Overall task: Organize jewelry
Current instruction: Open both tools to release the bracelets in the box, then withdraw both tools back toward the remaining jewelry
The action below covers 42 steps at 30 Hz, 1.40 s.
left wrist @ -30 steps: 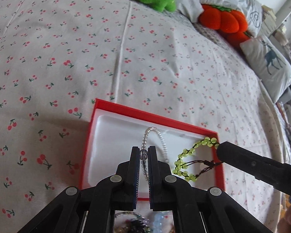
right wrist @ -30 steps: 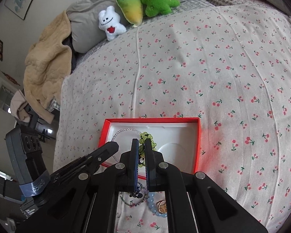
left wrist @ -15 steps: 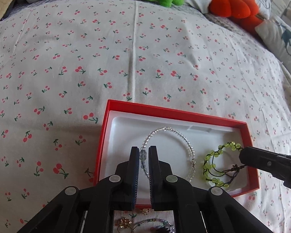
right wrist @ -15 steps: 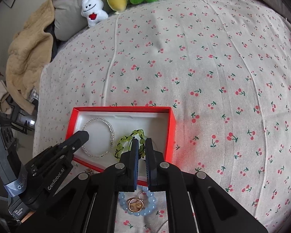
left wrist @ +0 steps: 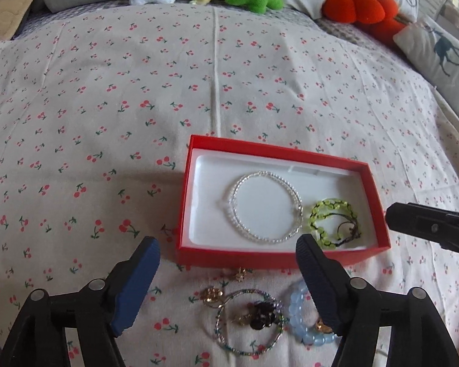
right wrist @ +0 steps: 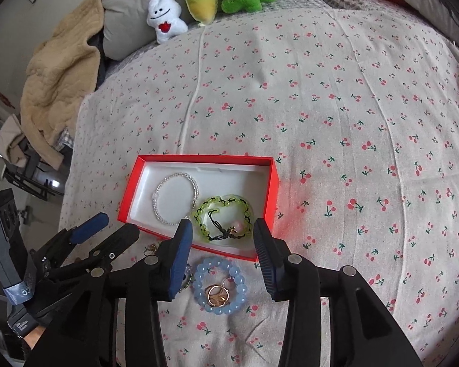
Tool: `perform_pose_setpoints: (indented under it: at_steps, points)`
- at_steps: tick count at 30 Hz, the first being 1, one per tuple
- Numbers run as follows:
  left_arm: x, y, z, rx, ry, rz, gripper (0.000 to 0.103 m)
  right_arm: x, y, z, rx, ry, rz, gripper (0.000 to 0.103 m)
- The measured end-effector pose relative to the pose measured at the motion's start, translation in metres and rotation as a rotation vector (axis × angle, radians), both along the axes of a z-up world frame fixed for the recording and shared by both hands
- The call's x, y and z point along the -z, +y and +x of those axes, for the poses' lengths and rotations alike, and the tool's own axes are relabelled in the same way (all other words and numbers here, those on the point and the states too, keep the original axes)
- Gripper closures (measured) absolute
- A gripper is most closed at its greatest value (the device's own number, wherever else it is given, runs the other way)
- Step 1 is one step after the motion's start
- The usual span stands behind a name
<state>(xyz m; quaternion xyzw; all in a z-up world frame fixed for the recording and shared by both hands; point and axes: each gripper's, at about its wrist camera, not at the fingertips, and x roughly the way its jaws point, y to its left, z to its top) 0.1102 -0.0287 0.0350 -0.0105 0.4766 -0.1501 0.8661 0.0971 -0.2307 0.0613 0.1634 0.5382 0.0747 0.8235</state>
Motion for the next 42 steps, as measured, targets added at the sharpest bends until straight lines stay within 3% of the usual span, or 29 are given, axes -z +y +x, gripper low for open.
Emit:
perform_pose_setpoints:
  at_steps: [2, 8, 24, 33, 37, 42]
  points:
    - [0.002, 0.006, -0.006, -0.005, 0.012, 0.009, 0.018, -0.003, 0.001, -0.007, -0.007, -0.007, -0.014, 0.048]
    - [0.013, 0.023, -0.022, -0.03, 0.052, 0.026, 0.013, 0.0, 0.001, -0.025, -0.026, 0.012, -0.041, 0.045]
    - [0.057, 0.041, -0.05, -0.044, 0.146, 0.078, 0.012, 0.048, -0.005, -0.051, 0.017, 0.186, -0.126, 0.044]
    - [0.066, 0.036, -0.049, -0.061, 0.142, 0.039, 0.013, 0.064, -0.001, -0.049, 0.003, 0.24, -0.153, 0.044]
    - [0.068, 0.031, -0.043, -0.073, 0.139, 0.015, 0.025, 0.065, 0.0, -0.045, 0.004, 0.244, -0.154, 0.044]
    - [0.068, 0.02, -0.038, -0.062, 0.125, 0.016, 0.054, 0.069, 0.001, -0.039, 0.009, 0.254, -0.157, 0.044]
